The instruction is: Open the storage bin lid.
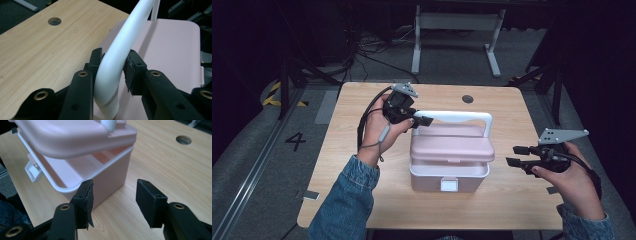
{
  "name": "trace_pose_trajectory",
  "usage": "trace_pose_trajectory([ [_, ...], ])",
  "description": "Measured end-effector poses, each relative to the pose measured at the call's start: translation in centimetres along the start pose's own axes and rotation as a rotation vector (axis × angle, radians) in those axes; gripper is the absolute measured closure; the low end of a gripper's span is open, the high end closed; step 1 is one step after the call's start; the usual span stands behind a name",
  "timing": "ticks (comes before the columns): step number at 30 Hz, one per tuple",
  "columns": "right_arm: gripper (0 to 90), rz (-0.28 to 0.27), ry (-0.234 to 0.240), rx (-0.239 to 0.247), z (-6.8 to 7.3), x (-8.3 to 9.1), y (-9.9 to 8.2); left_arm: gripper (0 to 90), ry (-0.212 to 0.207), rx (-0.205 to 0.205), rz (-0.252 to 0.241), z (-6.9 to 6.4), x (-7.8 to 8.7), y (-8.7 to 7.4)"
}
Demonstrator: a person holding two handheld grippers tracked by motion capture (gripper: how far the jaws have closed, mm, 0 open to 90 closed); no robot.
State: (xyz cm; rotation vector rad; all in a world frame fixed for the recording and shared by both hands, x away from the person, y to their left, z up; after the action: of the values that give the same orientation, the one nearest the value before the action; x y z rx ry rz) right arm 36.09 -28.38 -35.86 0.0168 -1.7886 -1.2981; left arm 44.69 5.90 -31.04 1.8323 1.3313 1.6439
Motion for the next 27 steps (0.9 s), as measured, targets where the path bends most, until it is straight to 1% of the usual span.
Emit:
trace_pose_trajectory([
  [1,46.6,-0.02,-0.002,0.001,0.1,0.1,0.2,71.4,0.002,0.005,-0.009,0.1,0.0,0.1],
  [2,44.1,-0.027,-0.007,-0.006,0.2,0.1,0.3,71.4,0.002,0.005,-0.009,0.1,0.0,0.1],
  [4,44.3,-0.025,-0.01,-0.009,0.3,0.1,0.4,71.4,0.002,0.009,-0.008,0.2,0.0,0.1],
  [5,44.3,-0.025,-0.014,0.0,0.4,0.1,0.4,71.4,0.003,0.012,-0.017,0.3,0.0,0.2],
  [13,43.5,-0.054,-0.018,0.024,1.0,0.2,1.2,71.4,0.013,0.026,-0.03,0.8,0.0,0.4],
  [15,43.1,-0.061,-0.019,0.029,1.1,0.2,1.4,71.3,0.017,0.038,-0.037,1.0,0.0,0.5],
  [17,42.7,-0.068,-0.021,0.033,1.2,0.1,1.6,71.2,0.018,0.039,-0.038,1.1,0.0,0.6],
  [19,42.7,-0.075,-0.02,0.042,1.3,0.0,1.8,71.2,0.019,0.049,-0.049,1.1,0.0,0.6],
  [20,43.6,-0.078,-0.017,0.043,1.4,0.0,1.9,71.2,0.019,0.048,-0.053,1.3,0.0,0.7],
  [21,47.0,-0.077,-0.001,0.042,1.7,-0.1,2.0,71.2,0.02,0.05,-0.053,1.4,0.1,0.7],
  [22,47.0,-0.077,-0.001,0.042,1.7,-0.1,2.0,71.2,0.02,0.05,-0.053,1.4,0.1,0.7],
  [23,49.0,-0.074,0.01,0.042,1.8,-0.2,2.0,71.2,0.016,0.059,-0.057,1.5,0.0,0.7],
  [24,53.2,-0.072,0.031,0.044,2.1,-0.3,2.2,71.2,0.014,0.067,-0.068,1.6,0.0,0.8],
  [26,54.6,-0.07,0.038,0.044,2.3,-0.4,2.2,71.2,0.017,0.064,-0.064,1.7,0.1,0.8],
  [27,56.5,-0.072,0.048,0.047,2.4,-0.5,2.3,71.2,0.016,0.069,-0.066,1.8,0.0,0.9],
])
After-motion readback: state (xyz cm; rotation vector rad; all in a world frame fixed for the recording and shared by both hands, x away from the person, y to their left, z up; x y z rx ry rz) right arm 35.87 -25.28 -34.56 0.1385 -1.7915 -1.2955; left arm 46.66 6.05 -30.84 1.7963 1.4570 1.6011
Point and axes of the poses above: each handheld gripper's, and its own axes: x roughly backward along the jaws, y roughly out of its top, z roughly to its left, the point moved 5 cm from there along -x, roughly forward along the jaws, and after that the axes turned 10 degrees about -y, right-handed, at the moved point
